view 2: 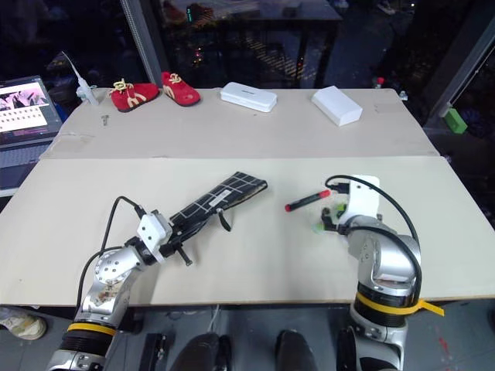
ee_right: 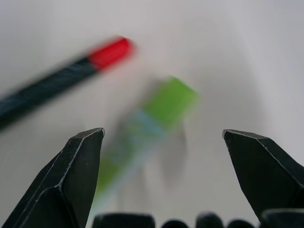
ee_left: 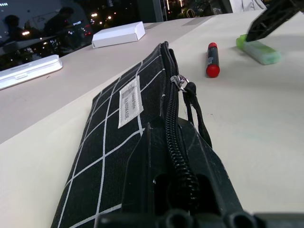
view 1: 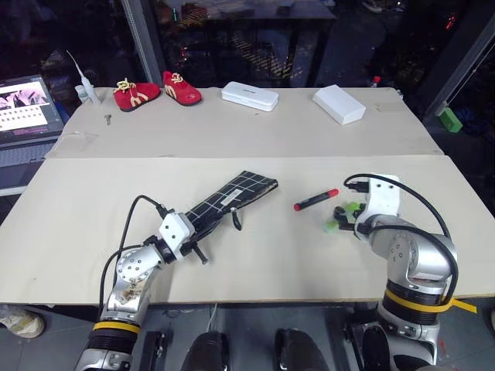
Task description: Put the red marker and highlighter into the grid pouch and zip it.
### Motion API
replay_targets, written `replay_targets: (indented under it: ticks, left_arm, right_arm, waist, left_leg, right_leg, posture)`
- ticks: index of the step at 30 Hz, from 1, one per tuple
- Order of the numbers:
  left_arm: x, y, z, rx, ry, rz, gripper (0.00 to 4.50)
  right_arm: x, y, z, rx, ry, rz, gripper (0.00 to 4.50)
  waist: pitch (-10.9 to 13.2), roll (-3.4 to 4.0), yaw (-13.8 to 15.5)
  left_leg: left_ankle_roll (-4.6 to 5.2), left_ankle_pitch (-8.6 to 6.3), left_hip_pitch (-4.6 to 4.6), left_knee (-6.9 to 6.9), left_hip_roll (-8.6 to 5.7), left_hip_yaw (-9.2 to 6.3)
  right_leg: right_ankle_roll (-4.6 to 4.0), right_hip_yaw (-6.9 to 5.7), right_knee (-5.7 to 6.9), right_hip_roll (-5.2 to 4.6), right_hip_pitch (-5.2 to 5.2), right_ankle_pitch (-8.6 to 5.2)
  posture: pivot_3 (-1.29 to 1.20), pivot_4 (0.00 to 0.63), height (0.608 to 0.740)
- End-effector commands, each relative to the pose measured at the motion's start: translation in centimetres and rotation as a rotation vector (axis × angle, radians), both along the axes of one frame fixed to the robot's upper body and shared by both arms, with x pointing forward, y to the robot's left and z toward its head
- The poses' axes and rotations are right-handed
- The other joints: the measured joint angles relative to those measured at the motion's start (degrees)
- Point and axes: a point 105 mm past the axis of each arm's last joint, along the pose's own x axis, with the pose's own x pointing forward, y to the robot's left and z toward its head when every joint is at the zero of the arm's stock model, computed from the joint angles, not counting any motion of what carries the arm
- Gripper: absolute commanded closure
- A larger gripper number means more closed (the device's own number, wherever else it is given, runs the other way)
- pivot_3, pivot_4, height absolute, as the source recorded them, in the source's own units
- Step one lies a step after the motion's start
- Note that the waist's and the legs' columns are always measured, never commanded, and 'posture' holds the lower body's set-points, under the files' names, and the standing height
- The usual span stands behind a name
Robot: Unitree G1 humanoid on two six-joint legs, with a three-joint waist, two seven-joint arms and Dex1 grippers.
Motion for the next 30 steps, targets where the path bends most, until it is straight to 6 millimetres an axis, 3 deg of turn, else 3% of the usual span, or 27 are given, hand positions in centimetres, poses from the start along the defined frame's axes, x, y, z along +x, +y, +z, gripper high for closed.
replay_targets:
  ticks: [1,6,14,20,28,30]
  left_arm:
    - [-0.2,0.0,0.8,-0.003,-0.047,0.0,4.5]
    - [-0.2,0.1,0.9,-0.01,-0.049,0.013,4.5]
    - [-0.4,0.1,0.7,-0.013,-0.047,0.019,4.5]
    - [-0.2,0.2,0.7,-0.018,-0.048,0.024,4.5]
    - [-0.2,0.3,0.9,-0.027,-0.048,0.036,4.5]
    - [-0.2,0.3,0.9,-0.028,-0.048,0.038,4.5]
  right_arm:
    - [0.2,0.5,1.0,-0.014,-0.044,-0.001,0.05]
    - [0.4,1.3,0.1,0.021,-0.023,-0.014,0.05]
    - [0.9,1.4,0.7,0.022,-0.04,-0.014,0.05]
    - [0.5,3.1,-1.3,0.059,0.036,0.003,0.05]
    - [-0.2,2.9,-2.7,0.105,0.096,-0.063,0.05]
    - [-0.3,2.4,-2.7,0.091,0.094,-0.083,0.57]
  waist:
    - [0.0,0.0,-0.4]
    - [0.0,0.0,-0.6]
    - [0.0,0.01,-0.3]
    - [0.0,0.01,-0.4]
    - [-0.1,-0.12,-0.2]
    - [-0.1,-0.14,-0.2]
  left_leg:
    - [0.0,0.0,0.03,0.0,0.01,0.0]
    - [0.0,0.0,0.17,0.0,0.09,0.0]
    - [0.0,0.0,0.06,-0.01,0.06,0.0]
    - [0.0,0.0,0.09,-0.01,0.07,0.0]
    - [0.0,0.0,0.1,-0.02,0.09,-0.03]
    - [0.0,0.0,0.1,-0.02,0.1,-0.03]
  right_leg:
    - [0.0,0.02,0.02,0.01,0.0,0.0]
    - [-0.01,0.05,0.07,0.09,0.07,0.0]
    - [0.0,0.03,0.02,0.05,0.01,0.0]
    - [-0.01,0.03,0.03,0.06,0.02,0.0]
    - [0.0,0.0,0.02,0.05,0.05,0.0]
    - [-0.01,0.0,0.01,0.05,0.05,0.0]
  posture:
    - [0.0,0.15,0.74]
    - [0.0,0.15,0.74]
    - [0.0,0.15,0.74]
    - [0.0,0.15,0.74]
    - [0.0,0.15,0.74]
    - [0.0,0.15,0.74]
